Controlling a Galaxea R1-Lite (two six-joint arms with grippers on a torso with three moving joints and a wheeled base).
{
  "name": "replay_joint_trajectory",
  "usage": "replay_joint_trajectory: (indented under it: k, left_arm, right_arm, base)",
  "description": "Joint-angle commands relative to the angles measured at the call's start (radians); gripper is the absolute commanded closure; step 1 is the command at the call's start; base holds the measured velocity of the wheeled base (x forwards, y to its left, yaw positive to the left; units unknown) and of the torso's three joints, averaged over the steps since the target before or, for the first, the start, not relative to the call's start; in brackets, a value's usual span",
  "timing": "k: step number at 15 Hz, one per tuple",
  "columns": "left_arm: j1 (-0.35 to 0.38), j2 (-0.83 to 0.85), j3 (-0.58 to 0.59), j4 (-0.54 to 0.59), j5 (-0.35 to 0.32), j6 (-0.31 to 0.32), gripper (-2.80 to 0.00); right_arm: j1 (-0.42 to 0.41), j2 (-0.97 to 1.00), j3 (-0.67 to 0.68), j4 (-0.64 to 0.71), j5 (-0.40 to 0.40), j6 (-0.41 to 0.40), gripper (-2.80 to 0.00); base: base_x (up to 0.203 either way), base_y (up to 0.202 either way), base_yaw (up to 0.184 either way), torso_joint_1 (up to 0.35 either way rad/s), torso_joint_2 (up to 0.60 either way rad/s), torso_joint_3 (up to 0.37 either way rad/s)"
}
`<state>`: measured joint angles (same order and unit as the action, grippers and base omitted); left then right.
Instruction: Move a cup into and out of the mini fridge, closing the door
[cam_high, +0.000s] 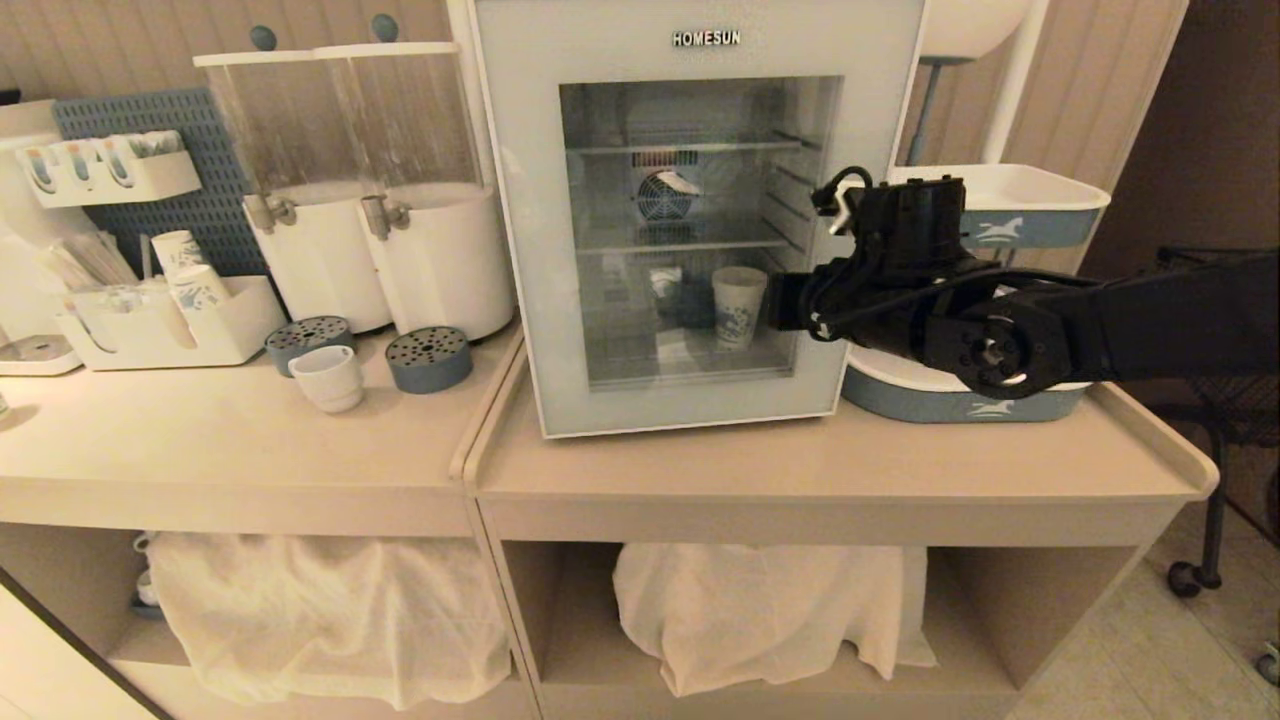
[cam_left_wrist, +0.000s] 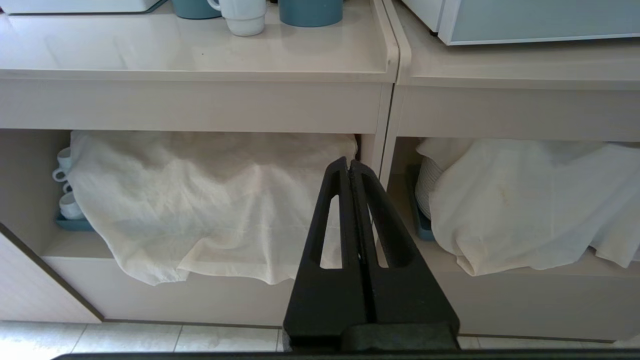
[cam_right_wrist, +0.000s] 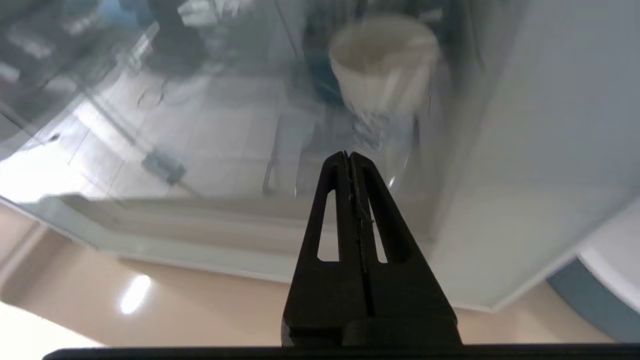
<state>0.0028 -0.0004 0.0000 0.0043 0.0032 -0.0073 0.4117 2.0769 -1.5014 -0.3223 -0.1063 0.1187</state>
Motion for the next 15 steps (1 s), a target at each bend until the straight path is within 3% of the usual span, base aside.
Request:
replay_joint_trajectory:
  k: [1,7,12,14,15]
  left_arm:
    - [0.000,0.000,0.002,0.000,0.001,0.000,0.00]
    - [0.000,0.000,0.002,0.000,0.000,0.000,0.00]
    - [0.000,0.000,0.002,0.000,0.000,0.000,0.00]
    - [0.000,0.000,0.002,0.000,0.000,0.000,0.00]
    - [0.000,0.000,0.002,0.000,0.000,0.000,0.00]
  right_arm:
    - [0.004,-0.123,0.097,0.001,0.036,-0.001,0.00]
    - [0.004,-0.497,0.372,0.023,0.066,-0.013,0.00]
    - [0.005,-0.954,0.581,0.170,0.096,-0.003,0.00]
    - [0.005,-1.149,0.644,0.261,0.034,0.030,0.00]
    - [0.005,-1.227,0.668,0.311,-0.045,0.051,0.00]
  base:
    - [0.000,0.000,0.000,0.000,0.00,0.000]
    - [0.000,0.000,0.000,0.000,0.00,0.000]
    - [0.000,0.000,0.000,0.000,0.00,0.000]
    - [0.000,0.000,0.000,0.000,0.00,0.000]
    - [0.000,0.000,0.000,0.000,0.00,0.000]
